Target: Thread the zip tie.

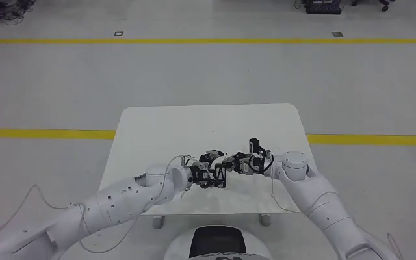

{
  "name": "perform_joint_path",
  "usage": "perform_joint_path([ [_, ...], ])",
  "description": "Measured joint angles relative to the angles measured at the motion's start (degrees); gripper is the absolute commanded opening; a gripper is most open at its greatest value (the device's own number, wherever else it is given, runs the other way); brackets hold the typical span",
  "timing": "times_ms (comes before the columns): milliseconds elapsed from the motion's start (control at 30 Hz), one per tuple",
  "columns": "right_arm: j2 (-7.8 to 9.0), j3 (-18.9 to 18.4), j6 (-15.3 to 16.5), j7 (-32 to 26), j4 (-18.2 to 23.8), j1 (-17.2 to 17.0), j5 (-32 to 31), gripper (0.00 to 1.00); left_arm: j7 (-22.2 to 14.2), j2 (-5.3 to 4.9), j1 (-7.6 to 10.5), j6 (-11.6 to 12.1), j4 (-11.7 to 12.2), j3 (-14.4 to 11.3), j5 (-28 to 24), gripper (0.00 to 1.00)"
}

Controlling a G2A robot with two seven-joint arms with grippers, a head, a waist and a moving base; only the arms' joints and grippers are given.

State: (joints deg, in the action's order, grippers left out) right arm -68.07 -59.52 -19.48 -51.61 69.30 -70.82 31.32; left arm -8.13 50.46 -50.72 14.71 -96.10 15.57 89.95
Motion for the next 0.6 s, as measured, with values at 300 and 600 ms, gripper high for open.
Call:
perform_joint_path([
  [300,0.10,0.3,0.1,-1.0,0.0,-0.4,1.2,0.00,5.5,0.25,-0.22,2.8,2.0,1.1,0.0,1.00],
  [600,0.10,0.0,0.7,0.2,0.3,-0.8,1.5,0.00,3.8,0.24,-0.17,1.0,1.9,1.1,0.0,0.80],
])
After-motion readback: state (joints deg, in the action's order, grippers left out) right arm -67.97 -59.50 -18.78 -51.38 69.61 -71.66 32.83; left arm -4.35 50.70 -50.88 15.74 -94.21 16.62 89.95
